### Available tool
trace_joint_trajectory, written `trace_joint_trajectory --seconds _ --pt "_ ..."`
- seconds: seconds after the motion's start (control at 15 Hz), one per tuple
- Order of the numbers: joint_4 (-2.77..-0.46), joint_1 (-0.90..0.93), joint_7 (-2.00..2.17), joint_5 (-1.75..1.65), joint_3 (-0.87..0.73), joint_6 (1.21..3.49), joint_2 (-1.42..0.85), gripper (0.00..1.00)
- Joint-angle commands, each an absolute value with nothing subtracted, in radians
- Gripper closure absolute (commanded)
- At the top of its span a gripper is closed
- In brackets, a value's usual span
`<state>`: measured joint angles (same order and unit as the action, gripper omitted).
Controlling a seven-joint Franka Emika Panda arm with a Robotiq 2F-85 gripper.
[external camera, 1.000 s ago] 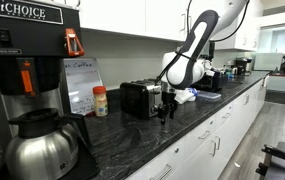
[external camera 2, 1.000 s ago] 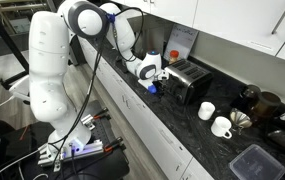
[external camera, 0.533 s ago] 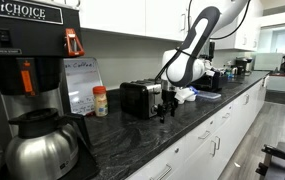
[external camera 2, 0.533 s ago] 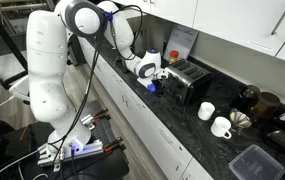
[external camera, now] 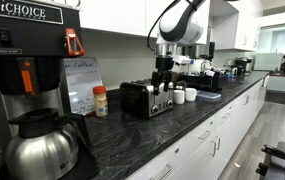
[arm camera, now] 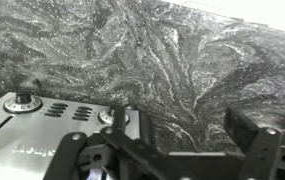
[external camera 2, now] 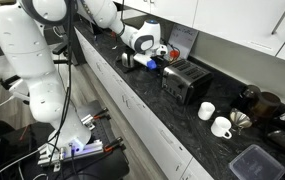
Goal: Push down the toaster lever to the left.
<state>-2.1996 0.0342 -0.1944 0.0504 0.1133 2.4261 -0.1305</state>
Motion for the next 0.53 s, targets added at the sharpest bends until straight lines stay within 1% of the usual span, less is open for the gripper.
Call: trace_joint_trajectory --seconds 0.0,0.13,0.47 --pt "-2.161 0.044 -0.249 0.064 0.108 2.239 -0.008 0.0" --pt "-2.137 0.057 -0.245 0.042 0.104 2.169 0.04 0.0" --pt "-2.104 0.078 -0.229 0.014 0.104 2.077 0.13 0.0"
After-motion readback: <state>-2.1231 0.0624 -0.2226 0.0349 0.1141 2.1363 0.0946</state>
